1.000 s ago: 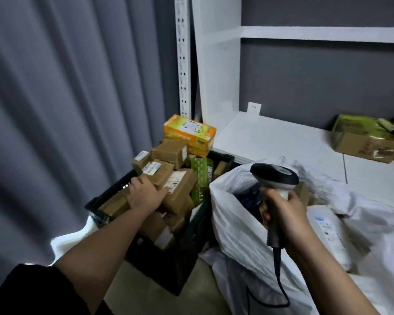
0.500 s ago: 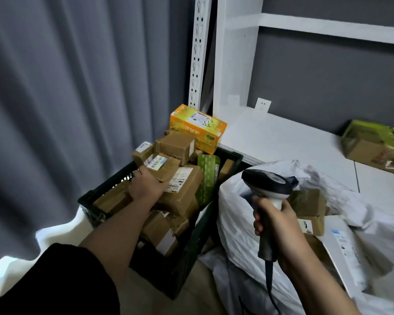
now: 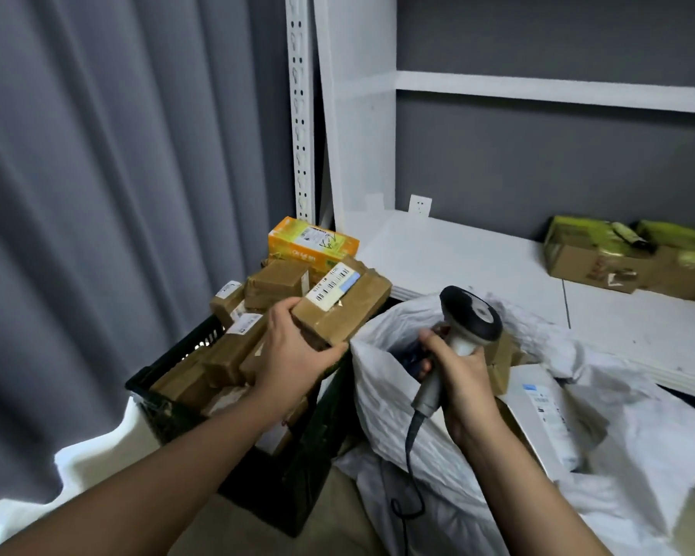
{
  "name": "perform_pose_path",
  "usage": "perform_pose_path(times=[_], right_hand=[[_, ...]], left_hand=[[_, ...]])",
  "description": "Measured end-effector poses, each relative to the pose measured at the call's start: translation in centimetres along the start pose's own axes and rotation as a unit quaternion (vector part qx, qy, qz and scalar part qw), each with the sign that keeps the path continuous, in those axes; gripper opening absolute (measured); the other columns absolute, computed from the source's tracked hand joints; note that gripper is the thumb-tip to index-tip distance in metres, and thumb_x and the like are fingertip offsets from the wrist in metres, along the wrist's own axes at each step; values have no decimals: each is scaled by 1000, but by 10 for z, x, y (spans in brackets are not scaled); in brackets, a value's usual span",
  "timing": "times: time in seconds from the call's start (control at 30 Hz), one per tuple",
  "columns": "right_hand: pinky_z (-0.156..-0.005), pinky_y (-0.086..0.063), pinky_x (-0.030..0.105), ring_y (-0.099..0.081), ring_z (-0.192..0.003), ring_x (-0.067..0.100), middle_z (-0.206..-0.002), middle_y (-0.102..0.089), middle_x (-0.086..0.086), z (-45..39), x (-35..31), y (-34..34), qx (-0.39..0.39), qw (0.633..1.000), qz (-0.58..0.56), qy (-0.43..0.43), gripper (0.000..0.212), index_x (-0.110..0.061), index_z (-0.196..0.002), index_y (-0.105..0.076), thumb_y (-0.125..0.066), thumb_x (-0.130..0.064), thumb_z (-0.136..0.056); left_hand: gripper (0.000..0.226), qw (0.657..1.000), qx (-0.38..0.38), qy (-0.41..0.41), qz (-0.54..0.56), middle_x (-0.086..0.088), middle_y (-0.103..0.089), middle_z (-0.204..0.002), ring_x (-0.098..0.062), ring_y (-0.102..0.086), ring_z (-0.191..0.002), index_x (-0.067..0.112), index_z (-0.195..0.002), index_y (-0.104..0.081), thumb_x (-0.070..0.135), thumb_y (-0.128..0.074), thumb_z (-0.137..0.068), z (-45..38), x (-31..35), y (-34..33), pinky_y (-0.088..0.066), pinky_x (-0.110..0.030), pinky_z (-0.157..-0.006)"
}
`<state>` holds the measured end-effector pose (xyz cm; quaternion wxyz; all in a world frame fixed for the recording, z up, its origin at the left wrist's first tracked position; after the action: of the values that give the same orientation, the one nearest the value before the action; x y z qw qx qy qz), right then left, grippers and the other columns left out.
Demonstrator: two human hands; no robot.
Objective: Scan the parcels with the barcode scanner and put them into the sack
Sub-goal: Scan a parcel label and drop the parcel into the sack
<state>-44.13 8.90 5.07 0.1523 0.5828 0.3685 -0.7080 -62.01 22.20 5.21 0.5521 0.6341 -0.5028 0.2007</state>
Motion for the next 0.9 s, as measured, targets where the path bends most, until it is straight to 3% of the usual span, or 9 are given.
perform_pose_path(times=[0.13, 0.23, 0.3, 0.4, 0.57, 0.63, 0.73, 0.83, 0.9], right_hand=[[-55, -43, 27, -50, -52, 10, -58, -57, -5, 9, -14, 4, -1, 999, 11, 32, 38, -7, -113, -51, -75, -17, -84], [-46, -42, 20, -51, -46, 8, -54, -57, -4, 14, -24, 10, 10, 998, 43, 44, 39, -4, -114, -53, -76, -15, -84], [-46, -44, 21, -54, -47, 9, -59, -59, 0, 14, -31, 19, 38, 996, 65, 47, 36, -5, -109, -54, -78, -13, -82], [-49, -45, 22, -53, -48, 8, -63, -60, 2, 4, -41, 37, 32, 992, 117, 43, 23, -6, -98, -57, -74, -6, -83], [-45, -41, 19, -46, -44, 10, -47, -53, -5, 1, -48, 45, -95, 951, 295, -22, 13, -7, -90, -58, -68, -1, -85], [-43, -40, 17, -45, -41, 7, -44, -53, -9, 7, -44, 39, -150, 931, 331, -46, 16, -10, -88, -58, -65, 4, -86], [-43, -41, 17, -44, -39, 3, -45, -54, -11, 14, -35, 31, -200, 910, 356, -68, 21, -7, -100, -57, -62, 8, -87], [-43, -40, 17, -44, -39, 4, -50, -59, -11, 18, -33, 27, -207, 911, 352, -57, 25, -13, -97, -56, -62, 8, -86], [-41, -38, 19, -43, -39, 7, -63, -61, 0, 17, -36, 27, -158, 940, 299, -35, 19, -12, -98, -57, -63, 3, -87]], left_hand=[[83, 996, -9, -14, 89, 4, -40, -120, -16, -51, -113, 28, -119, -34, 40, -87, -56, 36, 38, -26, -49, -33, -92], [79, 996, -8, -32, 80, 6, -40, -117, -8, -43, -107, 27, -116, -31, 32, -87, -60, 54, 56, -38, -36, -8, -80], [77, 994, -64, -23, 87, 6, -41, -121, -6, -42, -109, 28, -118, -31, 35, -86, -64, 56, 60, -43, -33, -5, -77], [64, 961, -217, 43, 165, 8, -45, -130, -6, -47, -117, 30, -124, -35, 48, -73, -75, 48, 59, -47, -38, -18, -93], [47, 945, -244, 108, 188, 4, -55, -125, -13, -56, -111, 27, -132, -41, 35, -60, -90, 22, 50, -30, -44, -34, -98], [44, 924, -326, 112, 163, 8, -59, -119, -14, -60, -107, 30, -135, -43, 30, -58, -93, 19, 46, -29, -50, -34, -93], [32, 891, -432, 101, 95, 5, -64, -114, -6, -61, -90, 31, -124, -56, 28, -60, -93, 25, 37, -32, -54, -27, -76], [30, 887, -441, 112, 84, 3, -68, -107, -5, -62, -85, 24, -120, -61, 24, -64, -90, 26, 31, -33, -54, -23, -65], [34, 888, -415, 158, 124, -2, -70, -107, -9, -67, -84, 16, -121, -60, 21, -67, -88, 24, 27, -30, -58, -24, -67]])
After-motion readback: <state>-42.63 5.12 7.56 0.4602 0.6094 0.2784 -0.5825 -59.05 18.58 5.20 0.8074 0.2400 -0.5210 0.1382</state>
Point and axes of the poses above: each hand's wrist, its own z-axis away from the middle knuckle, its own y-axis out of the back of the hand, x = y × z, the point moved 5 cm from there along -z, towards the middle knuckle
